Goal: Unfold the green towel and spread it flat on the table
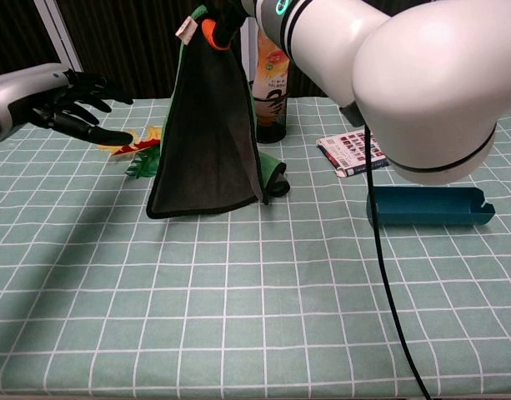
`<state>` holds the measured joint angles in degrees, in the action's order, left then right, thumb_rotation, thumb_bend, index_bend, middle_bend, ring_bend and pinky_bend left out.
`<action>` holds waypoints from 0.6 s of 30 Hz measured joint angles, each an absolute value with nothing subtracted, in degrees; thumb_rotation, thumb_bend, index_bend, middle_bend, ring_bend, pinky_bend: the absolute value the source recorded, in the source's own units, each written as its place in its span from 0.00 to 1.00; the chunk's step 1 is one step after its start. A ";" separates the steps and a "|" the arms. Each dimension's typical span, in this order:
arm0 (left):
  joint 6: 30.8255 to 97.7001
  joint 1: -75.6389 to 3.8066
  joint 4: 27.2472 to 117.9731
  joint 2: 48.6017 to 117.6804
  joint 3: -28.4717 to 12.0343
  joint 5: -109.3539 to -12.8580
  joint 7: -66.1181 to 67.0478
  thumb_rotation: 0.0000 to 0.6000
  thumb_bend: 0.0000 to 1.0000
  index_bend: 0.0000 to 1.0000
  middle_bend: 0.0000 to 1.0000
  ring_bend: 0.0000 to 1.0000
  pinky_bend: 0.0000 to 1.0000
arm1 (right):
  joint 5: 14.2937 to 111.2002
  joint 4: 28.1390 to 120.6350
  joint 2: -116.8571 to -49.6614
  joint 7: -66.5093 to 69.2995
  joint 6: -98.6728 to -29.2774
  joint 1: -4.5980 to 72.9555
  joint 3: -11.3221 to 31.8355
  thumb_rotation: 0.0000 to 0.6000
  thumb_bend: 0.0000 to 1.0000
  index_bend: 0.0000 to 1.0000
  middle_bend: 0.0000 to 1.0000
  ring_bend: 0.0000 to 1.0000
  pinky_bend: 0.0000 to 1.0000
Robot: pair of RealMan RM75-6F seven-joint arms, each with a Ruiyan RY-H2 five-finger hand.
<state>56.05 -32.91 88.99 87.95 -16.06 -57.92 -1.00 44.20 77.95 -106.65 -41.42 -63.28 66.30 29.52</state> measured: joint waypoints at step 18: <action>55.05 -35.96 88.99 92.24 -14.36 -48.86 7.66 0.69 0.01 0.31 0.25 0.20 0.24 | 41.66 73.13 -110.68 -38.73 -62.68 69.16 29.84 1.00 0.48 0.67 0.18 0.00 0.00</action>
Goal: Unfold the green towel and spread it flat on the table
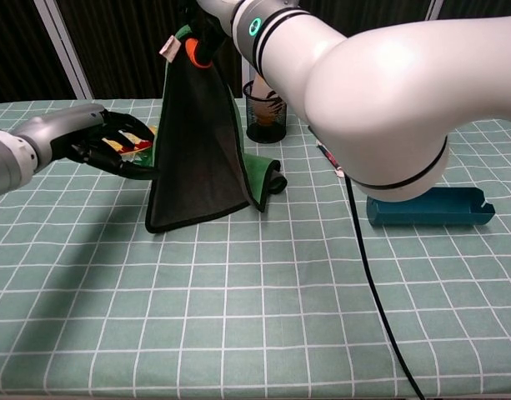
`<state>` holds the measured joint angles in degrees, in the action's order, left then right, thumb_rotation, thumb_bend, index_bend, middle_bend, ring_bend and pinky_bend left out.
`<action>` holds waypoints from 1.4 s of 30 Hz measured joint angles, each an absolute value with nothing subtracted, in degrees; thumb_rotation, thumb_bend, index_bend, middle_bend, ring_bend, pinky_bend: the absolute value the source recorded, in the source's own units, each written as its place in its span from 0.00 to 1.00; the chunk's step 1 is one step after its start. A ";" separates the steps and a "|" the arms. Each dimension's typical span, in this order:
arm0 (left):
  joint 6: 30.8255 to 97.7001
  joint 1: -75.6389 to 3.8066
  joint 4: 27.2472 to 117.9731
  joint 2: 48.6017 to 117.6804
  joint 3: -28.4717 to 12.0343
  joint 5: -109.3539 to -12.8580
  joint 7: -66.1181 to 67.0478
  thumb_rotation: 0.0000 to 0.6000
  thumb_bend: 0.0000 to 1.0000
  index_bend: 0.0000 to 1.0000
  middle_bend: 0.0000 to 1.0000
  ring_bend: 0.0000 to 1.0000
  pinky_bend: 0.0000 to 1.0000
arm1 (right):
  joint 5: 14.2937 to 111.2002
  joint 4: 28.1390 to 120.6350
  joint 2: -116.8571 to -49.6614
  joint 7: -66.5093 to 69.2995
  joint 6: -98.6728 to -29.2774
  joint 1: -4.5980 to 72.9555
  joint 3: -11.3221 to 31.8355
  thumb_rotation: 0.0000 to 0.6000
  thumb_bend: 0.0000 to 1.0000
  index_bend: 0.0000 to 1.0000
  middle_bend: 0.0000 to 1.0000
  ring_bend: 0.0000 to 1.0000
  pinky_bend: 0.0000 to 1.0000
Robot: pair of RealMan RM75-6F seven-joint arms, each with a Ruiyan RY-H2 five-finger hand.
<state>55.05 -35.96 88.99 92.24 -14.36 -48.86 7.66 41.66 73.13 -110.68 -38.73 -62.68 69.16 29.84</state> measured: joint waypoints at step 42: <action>59.06 -34.15 87.25 91.32 -17.12 -55.97 1.29 1.00 0.46 0.79 0.43 0.24 0.24 | 47.13 95.04 -91.08 -20.99 -58.90 56.06 25.35 1.00 0.48 0.67 0.19 0.00 0.00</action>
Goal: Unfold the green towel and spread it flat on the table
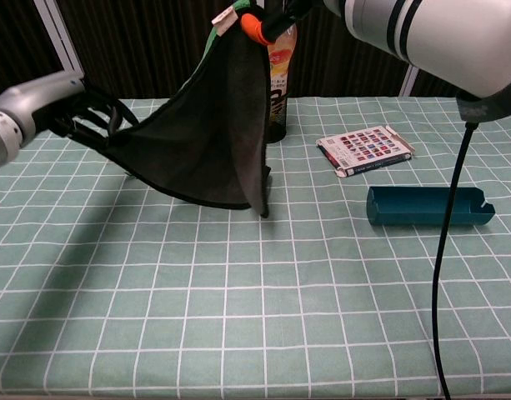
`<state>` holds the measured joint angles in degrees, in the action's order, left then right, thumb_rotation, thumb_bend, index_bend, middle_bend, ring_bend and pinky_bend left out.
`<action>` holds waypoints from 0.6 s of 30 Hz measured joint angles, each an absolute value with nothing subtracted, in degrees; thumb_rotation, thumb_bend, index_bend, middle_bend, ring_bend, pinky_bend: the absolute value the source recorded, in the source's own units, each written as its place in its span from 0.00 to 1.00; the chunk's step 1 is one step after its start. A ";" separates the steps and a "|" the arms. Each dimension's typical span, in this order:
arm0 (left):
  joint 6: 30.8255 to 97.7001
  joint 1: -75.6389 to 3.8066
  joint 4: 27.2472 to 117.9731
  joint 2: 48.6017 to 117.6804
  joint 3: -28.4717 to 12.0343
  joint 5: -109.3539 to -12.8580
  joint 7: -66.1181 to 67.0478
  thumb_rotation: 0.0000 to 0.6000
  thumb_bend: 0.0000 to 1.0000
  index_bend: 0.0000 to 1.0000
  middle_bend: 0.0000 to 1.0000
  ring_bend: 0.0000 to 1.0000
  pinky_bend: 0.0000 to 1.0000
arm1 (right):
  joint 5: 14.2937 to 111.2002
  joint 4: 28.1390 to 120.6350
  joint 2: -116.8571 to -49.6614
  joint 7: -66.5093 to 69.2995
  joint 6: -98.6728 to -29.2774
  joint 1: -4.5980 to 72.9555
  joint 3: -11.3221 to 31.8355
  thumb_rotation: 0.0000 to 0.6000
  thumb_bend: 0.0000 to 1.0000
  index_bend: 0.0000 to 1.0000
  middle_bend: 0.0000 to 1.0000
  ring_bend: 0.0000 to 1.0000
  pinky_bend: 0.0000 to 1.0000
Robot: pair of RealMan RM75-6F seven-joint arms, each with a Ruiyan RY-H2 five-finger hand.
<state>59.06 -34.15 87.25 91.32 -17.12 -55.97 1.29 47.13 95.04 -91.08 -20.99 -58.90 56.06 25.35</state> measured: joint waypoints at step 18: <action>67.05 -40.65 79.62 90.68 -28.45 -55.67 3.80 1.00 0.46 0.79 0.43 0.24 0.23 | 58.54 83.76 -86.44 2.82 -49.02 56.23 28.95 1.00 0.48 0.67 0.21 0.00 0.00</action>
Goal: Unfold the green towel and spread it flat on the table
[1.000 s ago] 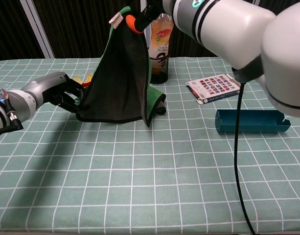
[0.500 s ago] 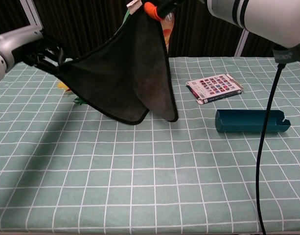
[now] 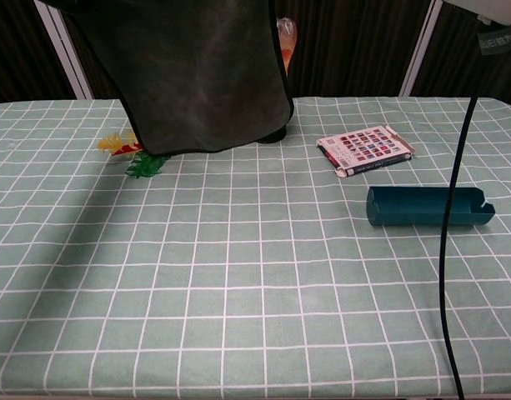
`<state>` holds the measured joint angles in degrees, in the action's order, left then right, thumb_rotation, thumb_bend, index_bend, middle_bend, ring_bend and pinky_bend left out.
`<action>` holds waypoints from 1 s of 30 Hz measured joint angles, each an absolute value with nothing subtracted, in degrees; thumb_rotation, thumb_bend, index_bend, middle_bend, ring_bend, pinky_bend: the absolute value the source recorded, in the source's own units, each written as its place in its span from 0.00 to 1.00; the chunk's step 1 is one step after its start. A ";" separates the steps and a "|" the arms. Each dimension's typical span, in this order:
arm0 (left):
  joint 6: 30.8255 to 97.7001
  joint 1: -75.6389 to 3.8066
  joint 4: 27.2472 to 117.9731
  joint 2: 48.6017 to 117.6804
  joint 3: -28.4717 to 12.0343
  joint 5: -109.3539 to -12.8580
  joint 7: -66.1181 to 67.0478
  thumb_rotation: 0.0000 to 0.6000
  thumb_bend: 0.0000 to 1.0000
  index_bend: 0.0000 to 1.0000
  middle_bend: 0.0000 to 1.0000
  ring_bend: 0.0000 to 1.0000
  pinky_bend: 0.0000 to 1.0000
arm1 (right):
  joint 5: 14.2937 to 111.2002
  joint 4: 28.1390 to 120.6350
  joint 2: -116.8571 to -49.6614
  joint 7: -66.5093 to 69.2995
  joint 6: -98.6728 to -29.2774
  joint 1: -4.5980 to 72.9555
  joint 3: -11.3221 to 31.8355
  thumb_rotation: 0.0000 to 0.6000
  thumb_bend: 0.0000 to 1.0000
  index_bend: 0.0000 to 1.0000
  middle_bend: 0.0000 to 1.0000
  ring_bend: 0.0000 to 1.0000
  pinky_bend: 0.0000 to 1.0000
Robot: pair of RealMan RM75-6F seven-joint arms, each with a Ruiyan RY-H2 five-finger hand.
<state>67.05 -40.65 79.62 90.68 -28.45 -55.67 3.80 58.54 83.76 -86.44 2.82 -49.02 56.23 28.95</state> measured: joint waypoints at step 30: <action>75.32 -25.64 91.11 89.23 0.45 -79.69 9.02 1.00 0.42 0.78 0.43 0.24 0.23 | 83.73 88.06 -79.64 20.81 -46.43 46.74 6.43 1.00 0.47 0.67 0.21 0.00 0.00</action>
<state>75.32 -25.64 91.11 89.23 0.45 -79.69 9.02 83.73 88.06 -79.64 20.81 -46.43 46.74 6.43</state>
